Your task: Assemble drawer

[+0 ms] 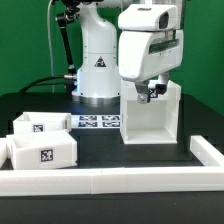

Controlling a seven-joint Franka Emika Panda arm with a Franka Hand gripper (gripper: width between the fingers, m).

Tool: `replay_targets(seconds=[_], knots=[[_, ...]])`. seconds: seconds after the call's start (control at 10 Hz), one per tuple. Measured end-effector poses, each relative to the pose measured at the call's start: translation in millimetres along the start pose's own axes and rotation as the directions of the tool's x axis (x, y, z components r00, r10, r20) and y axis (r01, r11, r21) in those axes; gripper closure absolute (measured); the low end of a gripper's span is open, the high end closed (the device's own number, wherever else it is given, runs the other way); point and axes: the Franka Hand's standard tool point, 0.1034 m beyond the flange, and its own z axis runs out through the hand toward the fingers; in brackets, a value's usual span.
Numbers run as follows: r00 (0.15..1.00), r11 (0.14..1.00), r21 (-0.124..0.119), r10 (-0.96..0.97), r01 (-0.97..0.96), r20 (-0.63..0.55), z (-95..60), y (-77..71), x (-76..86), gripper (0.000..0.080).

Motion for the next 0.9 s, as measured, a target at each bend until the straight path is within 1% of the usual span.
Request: replay_targets(seconds=[0.5, 0.6, 0.7, 0.8, 0.9], knots=[[1.000, 1.000, 0.002, 0.006, -0.006, 0.000, 0.8, -0.1, -0.8, 0.0150], [0.992, 0.992, -0.007, 0.124, -0.124, -0.008, -3.1, -4.1, -6.0, 0.0150], [0.975, 0.975, -0.012, 0.220, -0.220, -0.010, -5.4, -15.5, -12.7, 0.0150], [0.948, 0.948, -0.009, 0.319, -0.319, -0.002, -5.3, -26.2, -14.4, 0.0150], [0.913, 0.912, -0.005, 0.409, -0.409, -0.003, -5.5, -29.5, -12.3, 0.0150]])
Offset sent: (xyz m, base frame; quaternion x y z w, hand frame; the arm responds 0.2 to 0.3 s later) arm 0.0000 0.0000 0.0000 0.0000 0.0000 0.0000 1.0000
